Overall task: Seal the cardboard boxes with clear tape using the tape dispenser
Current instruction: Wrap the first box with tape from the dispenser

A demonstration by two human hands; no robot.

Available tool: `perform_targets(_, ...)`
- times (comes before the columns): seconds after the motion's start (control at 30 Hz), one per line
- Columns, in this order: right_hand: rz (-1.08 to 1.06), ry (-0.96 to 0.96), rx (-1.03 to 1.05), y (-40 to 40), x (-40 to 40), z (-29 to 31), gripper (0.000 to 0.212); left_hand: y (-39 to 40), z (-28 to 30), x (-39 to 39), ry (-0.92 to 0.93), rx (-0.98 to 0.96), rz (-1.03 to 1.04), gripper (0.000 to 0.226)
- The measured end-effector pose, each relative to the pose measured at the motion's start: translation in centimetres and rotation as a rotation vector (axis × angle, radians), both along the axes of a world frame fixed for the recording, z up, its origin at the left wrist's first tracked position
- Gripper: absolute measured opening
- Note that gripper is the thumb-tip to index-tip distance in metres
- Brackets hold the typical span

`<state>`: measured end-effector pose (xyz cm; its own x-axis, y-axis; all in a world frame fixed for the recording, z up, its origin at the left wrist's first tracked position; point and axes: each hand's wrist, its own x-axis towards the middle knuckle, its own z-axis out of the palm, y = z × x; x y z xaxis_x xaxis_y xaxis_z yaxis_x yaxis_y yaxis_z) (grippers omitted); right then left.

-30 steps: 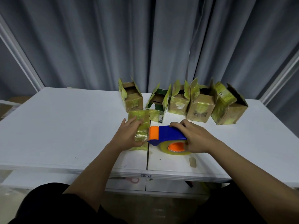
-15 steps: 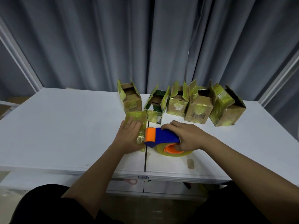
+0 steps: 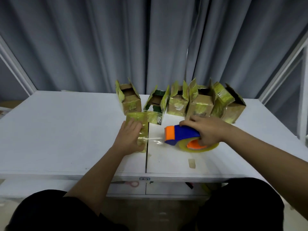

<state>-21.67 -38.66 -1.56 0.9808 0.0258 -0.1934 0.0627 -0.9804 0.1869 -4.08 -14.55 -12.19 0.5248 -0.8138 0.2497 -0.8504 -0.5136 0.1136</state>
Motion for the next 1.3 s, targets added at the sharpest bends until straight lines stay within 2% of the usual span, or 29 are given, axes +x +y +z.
perform_targets(0.13, 0.010, -0.056, -0.066, 0.1, -0.3, -0.2, 0.079, 0.5, 0.1, 0.3, 0.088, -0.034, -0.001, 0.064)
perform_targets(0.3, 0.038, 0.001, -0.170, 1.0, 0.3, -1.4, 0.073, 0.6, 0.7, 0.4, 0.208, 0.009, -0.006, 0.113)
perform_targets(0.33, 0.032, 0.005, -0.181, 1.3, 0.4, -1.6, 0.073, 0.6, 0.9, 0.2, 0.247, -0.018, 0.010, 0.111)
perform_targets(0.43, 0.015, 0.007, -0.224, 2.5, 0.8, -1.9, 0.073, 0.4, 0.9, -0.1, 0.358, -0.196, 0.040, 0.077)
perform_targets(0.5, 0.007, 0.023, -0.251, 3.2, 1.1, -1.9, 0.072, 0.2, 0.5, 0.0, 0.375, -0.263, 0.060, 0.064)
perform_targets(0.63, -0.011, 0.077, -0.286, 4.8, 2.0, -2.0, 0.072, -0.1, 0.1, 0.2, 0.338, -0.255, 0.061, 0.063)
perform_targets(0.77, -0.019, 0.121, -0.338, 6.8, 3.7, -2.2, 0.065, -0.5, -0.3, 0.1, 0.221, -0.222, 0.065, 0.055)
perform_targets(0.87, -0.038, 0.193, -0.328, 8.0, 5.5, -2.2, 0.058, -0.6, -0.3, 0.0, 0.172, -0.231, 0.045, 0.062)
perform_targets(1.0, -0.047, 0.260, -0.335, 9.3, 7.8, -1.9, 0.054, -0.5, -0.6, 0.2, 0.116, -0.253, 0.021, 0.058)
perform_targets(1.17, -0.067, 0.364, -0.370, 10.2, 8.6, -0.9, 0.059, -0.6, -0.9, 0.5, 0.086, -0.264, 0.012, 0.051)
perform_targets(1.3, -0.085, 0.373, -0.298, 9.9, 8.6, -1.0, 0.061, -0.7, -1.0, 0.5, 0.091, -0.259, 0.025, 0.052)
